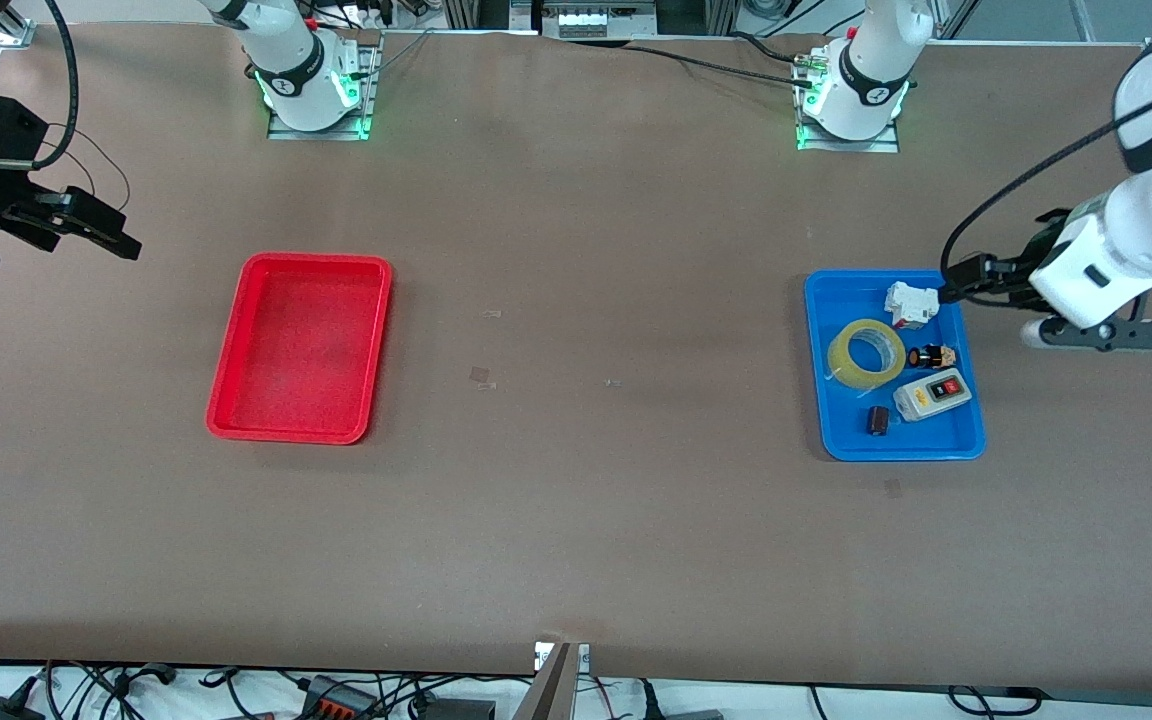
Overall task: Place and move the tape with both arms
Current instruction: 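Move the left gripper toward the yellow tape roll in the blue tray, then lower the left gripper over the tape roll and close on its rim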
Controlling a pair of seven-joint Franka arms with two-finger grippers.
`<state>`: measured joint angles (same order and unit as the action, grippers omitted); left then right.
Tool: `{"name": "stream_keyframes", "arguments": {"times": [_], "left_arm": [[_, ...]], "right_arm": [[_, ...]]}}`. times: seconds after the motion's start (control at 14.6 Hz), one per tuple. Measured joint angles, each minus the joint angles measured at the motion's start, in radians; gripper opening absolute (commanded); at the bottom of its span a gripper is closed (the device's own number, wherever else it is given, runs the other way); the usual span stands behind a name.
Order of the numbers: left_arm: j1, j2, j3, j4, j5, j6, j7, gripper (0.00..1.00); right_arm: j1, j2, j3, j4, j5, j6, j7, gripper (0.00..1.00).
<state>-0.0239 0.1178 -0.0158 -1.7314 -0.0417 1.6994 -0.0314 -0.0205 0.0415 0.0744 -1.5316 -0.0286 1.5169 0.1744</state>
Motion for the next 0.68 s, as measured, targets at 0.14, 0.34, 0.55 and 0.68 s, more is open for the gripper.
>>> {"name": "stream_keyframes", "arguments": {"times": [0.14, 0.34, 0.55, 0.68], "left_arm": [[0.002, 0.000, 0.001, -0.071, 0.000, 0.087, 0.000, 1.00], [0.006, 0.000, 0.001, -0.166, 0.000, 0.208, 0.000, 1.00], [0.017, 0.000, 0.001, -0.285, 0.000, 0.345, 0.000, 1.00], [0.019, 0.000, 0.001, -0.377, 0.000, 0.454, 0.000, 1.00]], "right_arm": [[0.000, 0.002, 0.000, 0.000, 0.000, 0.003, 0.000, 0.98], [0.000, 0.004, 0.000, 0.000, 0.000, 0.004, 0.000, 0.98], [0.000, 0.005, 0.000, 0.000, 0.000, 0.005, 0.000, 0.98], [0.000, 0.005, 0.000, 0.000, 0.000, 0.005, 0.000, 0.98]]}}
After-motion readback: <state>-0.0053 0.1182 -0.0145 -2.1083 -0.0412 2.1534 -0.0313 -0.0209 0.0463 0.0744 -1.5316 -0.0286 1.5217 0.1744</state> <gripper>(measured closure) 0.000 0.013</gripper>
